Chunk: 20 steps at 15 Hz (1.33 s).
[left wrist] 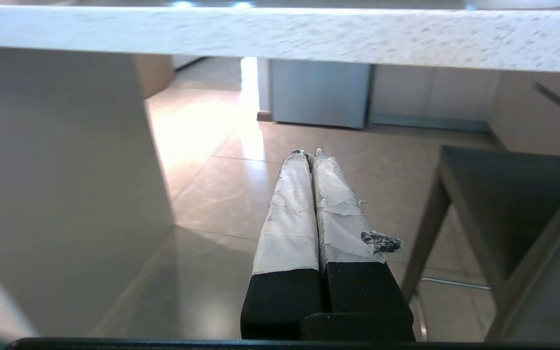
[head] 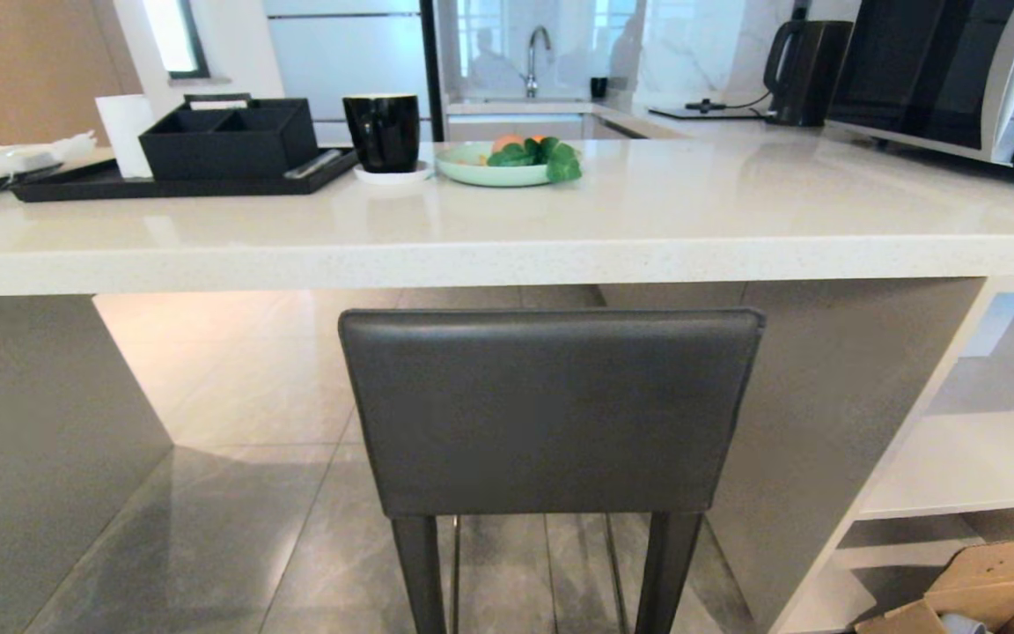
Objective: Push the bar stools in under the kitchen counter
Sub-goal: Push the blue chair back under the dining table
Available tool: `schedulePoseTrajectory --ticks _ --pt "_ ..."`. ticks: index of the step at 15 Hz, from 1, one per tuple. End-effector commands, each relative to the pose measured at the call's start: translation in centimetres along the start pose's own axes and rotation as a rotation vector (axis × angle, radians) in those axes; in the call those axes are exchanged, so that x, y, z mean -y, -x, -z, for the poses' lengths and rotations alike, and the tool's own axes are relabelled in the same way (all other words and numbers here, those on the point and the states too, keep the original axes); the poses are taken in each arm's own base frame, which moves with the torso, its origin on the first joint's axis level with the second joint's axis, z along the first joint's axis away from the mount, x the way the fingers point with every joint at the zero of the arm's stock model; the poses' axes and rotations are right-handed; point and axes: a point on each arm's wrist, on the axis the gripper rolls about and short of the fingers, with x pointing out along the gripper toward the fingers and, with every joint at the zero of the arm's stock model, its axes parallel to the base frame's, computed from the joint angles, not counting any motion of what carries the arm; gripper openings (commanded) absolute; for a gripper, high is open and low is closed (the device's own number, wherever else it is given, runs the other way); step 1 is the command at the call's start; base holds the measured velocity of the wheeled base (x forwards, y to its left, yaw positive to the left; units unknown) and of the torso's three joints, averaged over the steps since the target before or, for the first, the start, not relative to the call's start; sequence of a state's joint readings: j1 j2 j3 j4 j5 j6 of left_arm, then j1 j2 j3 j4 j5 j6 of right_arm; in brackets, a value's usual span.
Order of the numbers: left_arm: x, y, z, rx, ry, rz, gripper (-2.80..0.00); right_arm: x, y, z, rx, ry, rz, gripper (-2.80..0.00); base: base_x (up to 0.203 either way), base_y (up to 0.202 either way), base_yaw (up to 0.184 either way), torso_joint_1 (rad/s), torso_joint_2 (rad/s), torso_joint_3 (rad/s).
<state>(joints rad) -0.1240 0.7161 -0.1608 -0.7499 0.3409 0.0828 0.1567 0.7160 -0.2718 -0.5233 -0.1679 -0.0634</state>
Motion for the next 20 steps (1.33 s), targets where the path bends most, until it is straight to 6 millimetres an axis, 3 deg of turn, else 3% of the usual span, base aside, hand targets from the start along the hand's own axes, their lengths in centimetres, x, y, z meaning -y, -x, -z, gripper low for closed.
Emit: schedulePoseTrajectory --ticks 1,6,10,12,14,16,17,20 --pt "-1.1 2.5 -0.7 0.079 0.019 -0.044 -2.8 0.8 4.9 -0.1 0.019 0.0 0.006 -2.8 0.0 0.0 0.0 0.0 0.0 0.0" --pt "-2.0 5.6 -1.6 0.148 0.018 -0.058 -2.8 1.3 8.3 0.5 0.076 0.055 0.049 -2.8 0.0 0.0 0.0 0.0 0.0 0.0" --pt "-2.5 9.2 -0.2 0.062 -0.011 0.065 -2.8 1.5 8.6 0.1 0.091 0.061 0.11 -2.8 0.0 0.0 0.0 0.0 0.0 0.0" --pt "-2.6 10.4 -0.7 0.032 -0.022 0.085 -2.8 1.5 8.8 -0.4 0.101 0.074 0.109 -2.8 0.0 0.0 0.0 0.0 0.0 0.0" --pt "-2.7 11.1 0.1 0.027 -0.024 0.091 -2.8 1.5 8.7 0.0 0.087 0.086 0.109 -2.8 0.0 0.0 0.0 0.0 0.0 0.0" --pt "-2.8 11.8 2.2 0.005 -0.028 0.099 -2.8 1.5 8.7 -0.1 0.092 0.091 0.115 -2.8 0.0 0.0 0.0 0.0 0.0 0.0" --pt "-2.7 11.7 3.3 -0.028 -0.019 0.102 -2.8 1.5 8.8 -0.5 0.106 0.088 0.119 -2.8 0.0 0.0 0.0 0.0 0.0 0.0" --pt "-2.4 11.7 3.5 -0.039 0.016 0.205 -2.8 1.8 9.9 -2.8 0.141 0.095 0.123 -2.8 0.0 0.0 0.0 0.0 0.0 0.0"
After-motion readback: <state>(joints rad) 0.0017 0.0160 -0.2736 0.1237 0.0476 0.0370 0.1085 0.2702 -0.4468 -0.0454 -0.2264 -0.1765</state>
